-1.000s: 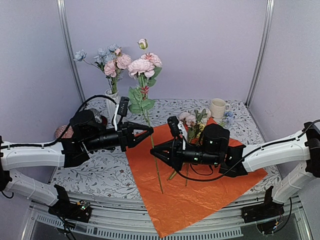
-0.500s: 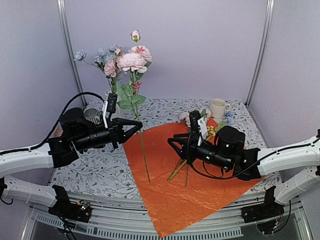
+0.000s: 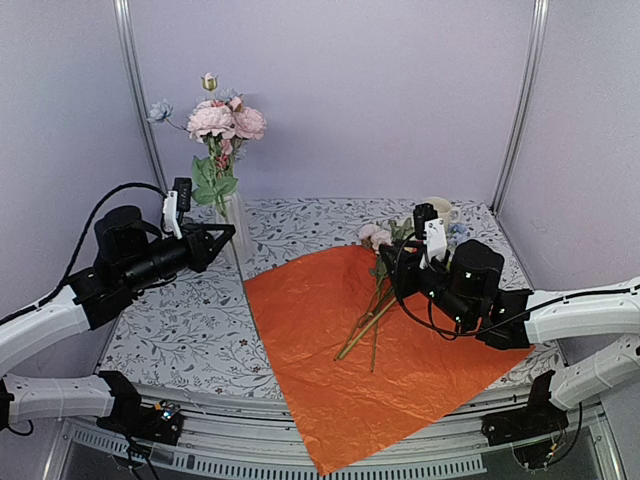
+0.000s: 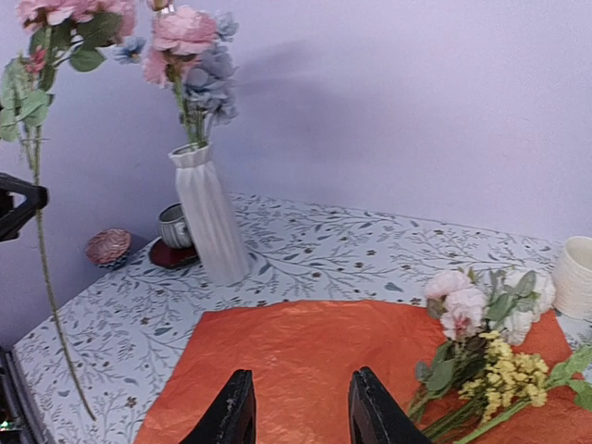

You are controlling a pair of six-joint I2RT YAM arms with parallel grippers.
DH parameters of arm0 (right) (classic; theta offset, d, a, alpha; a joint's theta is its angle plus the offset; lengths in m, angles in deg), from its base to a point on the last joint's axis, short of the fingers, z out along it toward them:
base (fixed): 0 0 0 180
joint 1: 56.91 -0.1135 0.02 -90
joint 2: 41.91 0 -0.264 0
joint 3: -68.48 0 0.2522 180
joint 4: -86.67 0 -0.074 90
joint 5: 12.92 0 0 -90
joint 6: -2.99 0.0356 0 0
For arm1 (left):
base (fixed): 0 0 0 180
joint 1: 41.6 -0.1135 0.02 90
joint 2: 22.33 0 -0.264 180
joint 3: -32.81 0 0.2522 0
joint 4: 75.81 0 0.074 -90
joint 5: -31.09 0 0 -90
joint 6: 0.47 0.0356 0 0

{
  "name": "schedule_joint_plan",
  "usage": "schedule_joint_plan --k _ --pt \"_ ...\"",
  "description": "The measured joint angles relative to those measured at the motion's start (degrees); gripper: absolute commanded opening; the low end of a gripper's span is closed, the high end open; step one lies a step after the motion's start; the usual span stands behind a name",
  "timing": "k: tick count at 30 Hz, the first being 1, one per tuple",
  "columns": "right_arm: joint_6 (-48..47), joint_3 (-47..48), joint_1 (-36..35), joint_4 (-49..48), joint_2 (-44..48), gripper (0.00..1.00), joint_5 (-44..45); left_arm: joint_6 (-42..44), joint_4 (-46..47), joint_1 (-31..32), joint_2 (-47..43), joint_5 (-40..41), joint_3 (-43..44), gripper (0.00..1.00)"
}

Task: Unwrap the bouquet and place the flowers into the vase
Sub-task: Place the fake flower in the vase.

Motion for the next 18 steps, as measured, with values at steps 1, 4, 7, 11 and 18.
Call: schedule_joint_plan --k 1,4,7,11,18 --pt "0.0 -0.2 1.5 0.0 0.0 0.38 0.0 0.1 -0.7 -0.7 -0.4 0.5 0.0 0.00" --pt "0.3 -1.5 5.6 -0.7 -0.1 0.39 -0.9 0.6 -2.7 -2.1 -1.7 2.0 0.0 0.00" --pt "-0.3 -3.1 7.7 -2.5 -1.2 0.39 -0.5 1.6 -3.8 -2.6 -2.7 3.8 0.0 0.00" --pt "-1.7 -5.8 7.9 -6.7 -3.6 0.40 1.2 3.0 -4.6 -2.7 -3.6 6.6 0.0 0.00" --pt "-2.8 -10.4 8.0 -11.0 -5.5 0.42 3.0 5.5 -4.9 -3.4 -4.0 11.8 0.0 0.00"
